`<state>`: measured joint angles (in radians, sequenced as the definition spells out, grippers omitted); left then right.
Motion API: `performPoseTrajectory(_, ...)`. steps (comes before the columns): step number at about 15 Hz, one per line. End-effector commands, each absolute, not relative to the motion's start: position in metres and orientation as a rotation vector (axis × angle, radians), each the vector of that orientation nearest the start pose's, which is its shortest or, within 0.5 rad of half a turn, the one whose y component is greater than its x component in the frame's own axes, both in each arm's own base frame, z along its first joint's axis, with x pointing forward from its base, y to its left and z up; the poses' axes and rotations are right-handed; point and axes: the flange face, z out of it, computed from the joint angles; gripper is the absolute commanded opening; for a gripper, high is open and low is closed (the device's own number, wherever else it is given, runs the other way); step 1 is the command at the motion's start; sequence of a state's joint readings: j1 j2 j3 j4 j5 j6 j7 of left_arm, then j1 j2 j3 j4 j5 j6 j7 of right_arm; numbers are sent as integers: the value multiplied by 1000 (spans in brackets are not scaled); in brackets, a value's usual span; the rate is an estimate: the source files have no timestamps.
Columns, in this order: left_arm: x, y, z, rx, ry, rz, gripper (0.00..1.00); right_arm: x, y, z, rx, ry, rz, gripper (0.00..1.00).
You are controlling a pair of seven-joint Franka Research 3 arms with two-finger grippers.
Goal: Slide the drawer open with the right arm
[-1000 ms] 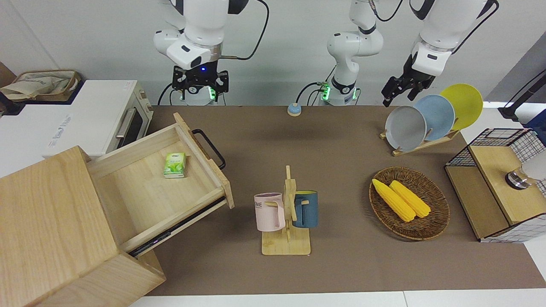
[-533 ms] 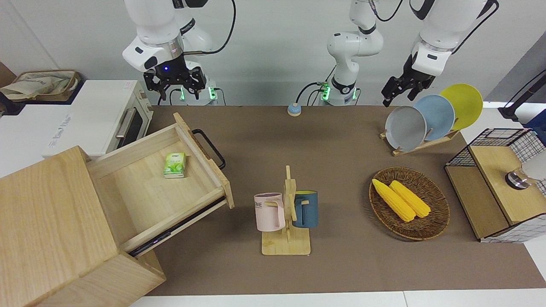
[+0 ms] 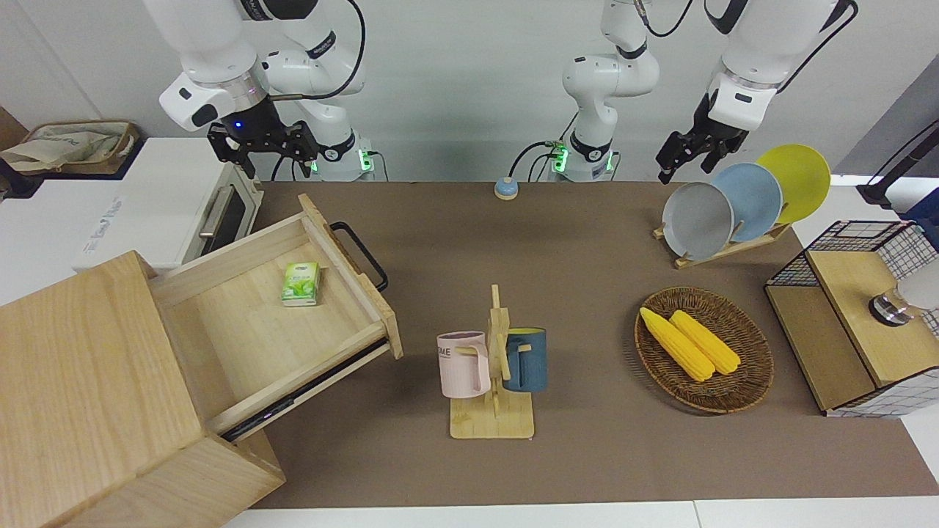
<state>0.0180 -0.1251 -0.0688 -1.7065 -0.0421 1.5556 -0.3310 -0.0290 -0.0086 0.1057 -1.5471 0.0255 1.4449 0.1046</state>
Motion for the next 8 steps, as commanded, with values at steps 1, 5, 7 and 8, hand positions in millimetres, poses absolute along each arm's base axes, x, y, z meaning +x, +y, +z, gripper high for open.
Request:
performPoseTrajectory(1, 508, -31, 631, -3140, -434, 56, 993, 544, 43, 620, -3095, 22, 146, 992)
performPoseTrajectory(5, 508, -31, 631, -3140, -434, 56, 993, 544, 42, 620, -3105, 20, 143, 992)
performPoseTrajectory(7, 507, -31, 631, -3139, -434, 58, 993, 544, 42, 620, -3107, 21, 145, 992)
performPoseTrajectory(8, 507, -31, 631, -3139, -434, 58, 993, 544, 42, 621, -3108, 21, 140, 992)
